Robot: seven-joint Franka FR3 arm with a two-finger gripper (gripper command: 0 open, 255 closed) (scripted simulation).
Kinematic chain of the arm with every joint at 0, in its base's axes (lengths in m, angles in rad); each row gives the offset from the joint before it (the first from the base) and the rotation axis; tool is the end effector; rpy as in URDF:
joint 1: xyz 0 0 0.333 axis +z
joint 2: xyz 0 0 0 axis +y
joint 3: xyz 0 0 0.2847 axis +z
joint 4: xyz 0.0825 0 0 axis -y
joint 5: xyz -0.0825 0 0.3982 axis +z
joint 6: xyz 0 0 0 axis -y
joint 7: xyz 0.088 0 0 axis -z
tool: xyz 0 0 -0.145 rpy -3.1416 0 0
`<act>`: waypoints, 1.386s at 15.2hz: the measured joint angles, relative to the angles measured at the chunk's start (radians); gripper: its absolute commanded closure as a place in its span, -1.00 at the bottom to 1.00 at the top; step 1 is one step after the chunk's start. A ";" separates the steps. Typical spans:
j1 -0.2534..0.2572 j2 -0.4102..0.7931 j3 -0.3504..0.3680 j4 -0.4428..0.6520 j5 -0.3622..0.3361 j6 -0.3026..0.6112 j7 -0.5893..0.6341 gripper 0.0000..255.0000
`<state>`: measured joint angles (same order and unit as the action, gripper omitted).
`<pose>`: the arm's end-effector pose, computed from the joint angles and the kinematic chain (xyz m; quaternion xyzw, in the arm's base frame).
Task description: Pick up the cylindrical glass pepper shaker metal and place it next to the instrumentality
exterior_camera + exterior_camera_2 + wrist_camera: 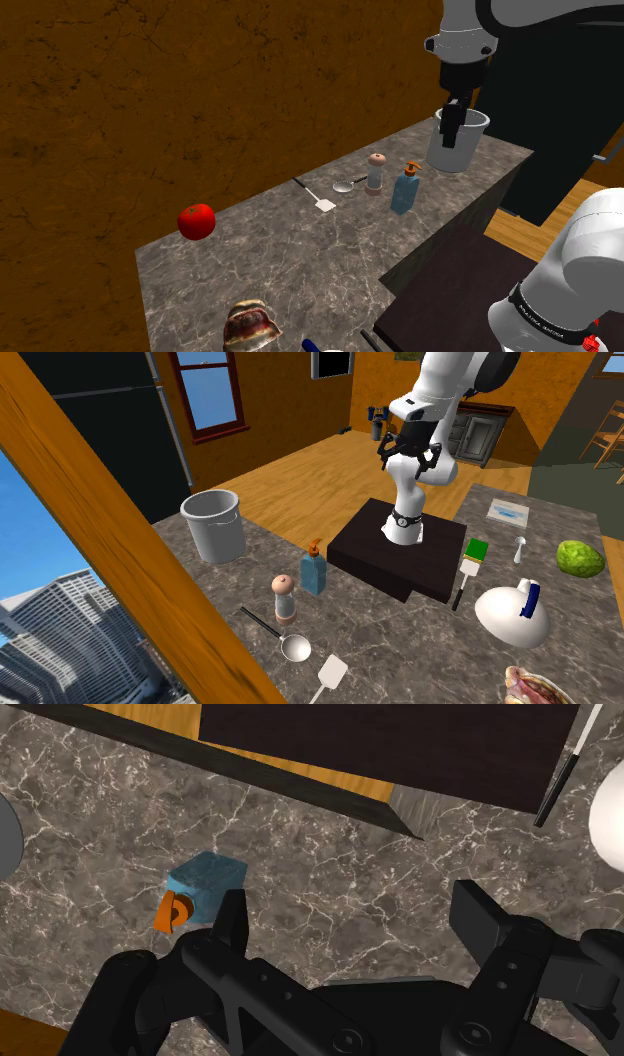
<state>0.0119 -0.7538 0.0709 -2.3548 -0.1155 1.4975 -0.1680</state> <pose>0.3385 0.0130 0.5154 0.9889 0.1126 -0.0564 0.0790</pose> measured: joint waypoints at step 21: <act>-0.086 0.483 -0.192 -0.039 -0.115 0.650 -0.142 -1.00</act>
<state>-0.0745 -0.2704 -0.1207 -2.3934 -0.2302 2.1478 -0.3102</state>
